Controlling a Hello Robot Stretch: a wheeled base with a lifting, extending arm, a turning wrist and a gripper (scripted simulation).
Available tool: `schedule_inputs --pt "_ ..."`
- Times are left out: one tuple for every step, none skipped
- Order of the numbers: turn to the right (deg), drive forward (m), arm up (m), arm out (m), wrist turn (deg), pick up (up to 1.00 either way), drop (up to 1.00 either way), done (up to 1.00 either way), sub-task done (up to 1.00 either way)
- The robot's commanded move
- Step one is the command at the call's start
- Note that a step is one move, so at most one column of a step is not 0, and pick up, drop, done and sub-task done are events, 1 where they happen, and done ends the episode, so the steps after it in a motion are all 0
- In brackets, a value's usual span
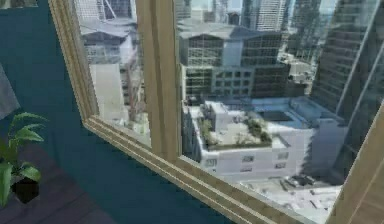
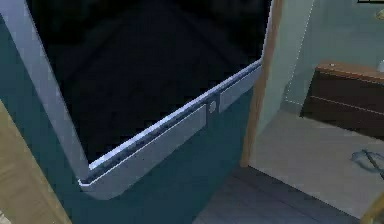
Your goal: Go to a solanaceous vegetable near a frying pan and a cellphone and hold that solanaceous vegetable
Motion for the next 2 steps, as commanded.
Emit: schedule_inputs --pt "-45.0 0.00 0.00 0.00 0.0 0.00 0.00 0.00 0.00" --pt "-6.0 0.00 0.00 0.00 0.0 0.00 0.00 0.00 0.00"
